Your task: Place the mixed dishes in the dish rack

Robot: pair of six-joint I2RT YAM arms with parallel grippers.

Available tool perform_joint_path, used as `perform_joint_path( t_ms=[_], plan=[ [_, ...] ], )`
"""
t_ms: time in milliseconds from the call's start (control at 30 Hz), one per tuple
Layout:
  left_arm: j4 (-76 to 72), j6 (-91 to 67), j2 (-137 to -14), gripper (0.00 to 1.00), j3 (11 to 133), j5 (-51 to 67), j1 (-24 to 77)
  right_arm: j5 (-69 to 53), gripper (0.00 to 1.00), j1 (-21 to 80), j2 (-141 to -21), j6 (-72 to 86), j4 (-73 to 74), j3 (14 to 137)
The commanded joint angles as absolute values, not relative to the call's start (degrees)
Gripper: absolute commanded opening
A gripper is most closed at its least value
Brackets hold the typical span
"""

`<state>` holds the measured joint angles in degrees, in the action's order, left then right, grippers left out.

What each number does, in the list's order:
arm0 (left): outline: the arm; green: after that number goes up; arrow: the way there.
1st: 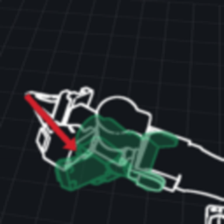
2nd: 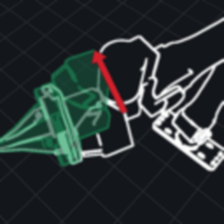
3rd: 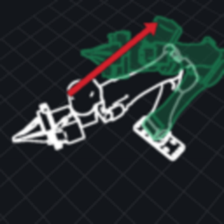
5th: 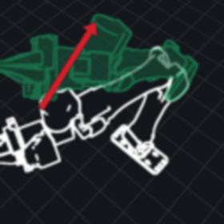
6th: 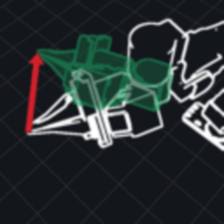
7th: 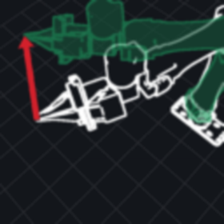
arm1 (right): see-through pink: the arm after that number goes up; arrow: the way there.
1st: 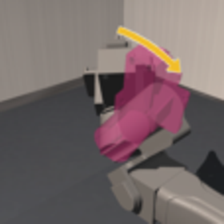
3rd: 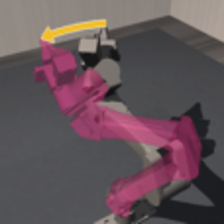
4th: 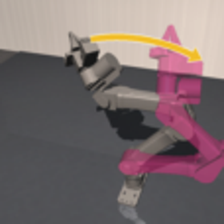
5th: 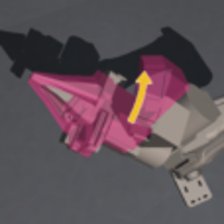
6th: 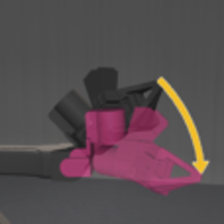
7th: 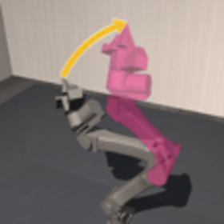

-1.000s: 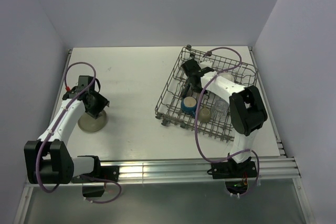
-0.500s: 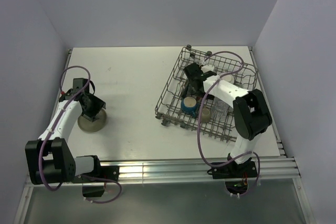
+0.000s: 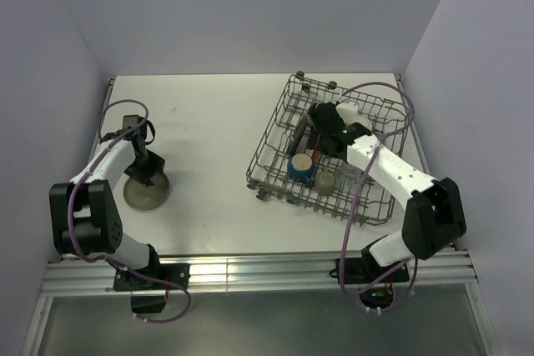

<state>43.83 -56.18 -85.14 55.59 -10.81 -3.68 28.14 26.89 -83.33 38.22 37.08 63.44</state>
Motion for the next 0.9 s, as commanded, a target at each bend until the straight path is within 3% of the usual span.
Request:
perform_joint_path(
  t_ms=[0,367,467,567,667,700,867],
  plan=[
    [42.1,-55.9,-89.9,0.5,59.5,-12.6,-3.9,29.4,0.94,27.5,-76.7,36.8,37.8,62.6],
    [40.9,-56.9,-102.8,0.49,64.2,-10.9,-4.0,30.0,0.95,28.5,-63.0,33.7,42.2,64.7],
    [40.0,-56.3,-103.7,0.37,63.9,-10.1,-4.0,28.8,0.96,28.7,-62.0,33.4,42.8,65.8],
    [39.2,-56.2,-103.6,0.33,62.8,-9.8,-4.0,29.0,0.97,29.8,-61.6,33.8,43.4,66.4],
    [38.0,-55.6,-102.7,0.14,61.5,-8.6,-4.0,28.9,0.97,31.4,-61.8,34.5,43.3,66.4],
    [37.2,-55.5,-102.2,0.03,61.3,-8.2,-3.9,29.0,0.98,32.1,-62.1,34.6,43.4,66.7],
    [37.5,-54.7,-100.4,0.0,62.0,-7.0,-4.0,32.8,0.99,38.7,-65.5,36.1,44.6,69.9]
  ],
)
